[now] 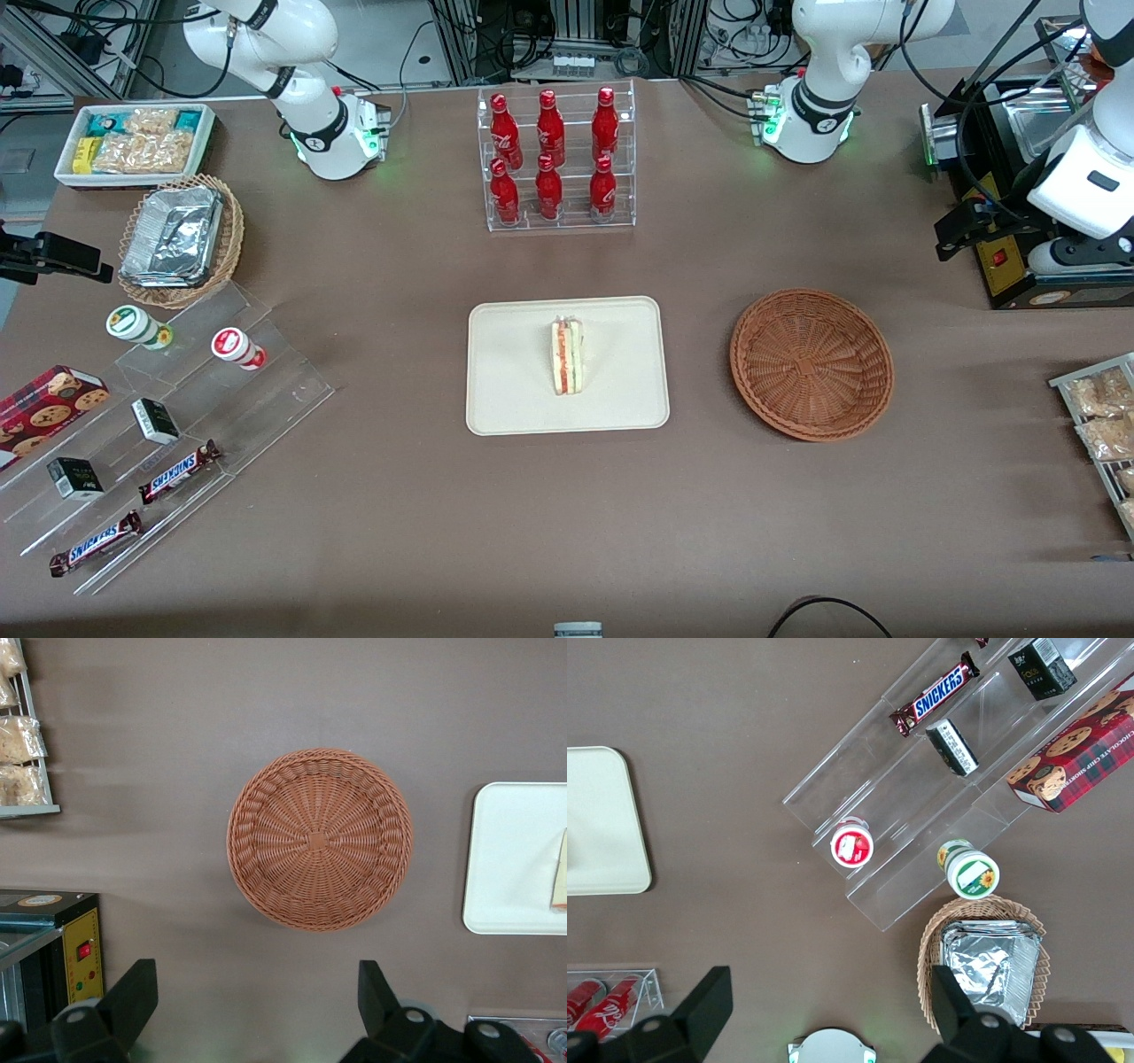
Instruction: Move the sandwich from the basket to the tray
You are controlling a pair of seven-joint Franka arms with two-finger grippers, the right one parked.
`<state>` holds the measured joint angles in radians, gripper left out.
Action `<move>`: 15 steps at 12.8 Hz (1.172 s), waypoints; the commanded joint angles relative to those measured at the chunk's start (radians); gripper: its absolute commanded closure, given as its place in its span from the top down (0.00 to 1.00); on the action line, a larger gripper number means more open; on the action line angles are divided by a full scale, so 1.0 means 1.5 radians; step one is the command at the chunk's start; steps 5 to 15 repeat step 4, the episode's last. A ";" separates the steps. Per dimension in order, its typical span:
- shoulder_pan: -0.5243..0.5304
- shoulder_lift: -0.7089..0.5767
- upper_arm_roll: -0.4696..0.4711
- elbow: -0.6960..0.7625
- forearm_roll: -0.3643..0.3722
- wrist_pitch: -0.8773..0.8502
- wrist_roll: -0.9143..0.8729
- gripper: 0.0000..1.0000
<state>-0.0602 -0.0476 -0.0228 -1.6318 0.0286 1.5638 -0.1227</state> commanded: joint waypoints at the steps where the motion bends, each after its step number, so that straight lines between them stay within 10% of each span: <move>1: -0.006 0.000 0.008 0.013 -0.004 -0.024 0.034 1.00; 15: -0.006 -0.002 0.008 0.012 -0.005 -0.029 0.057 1.00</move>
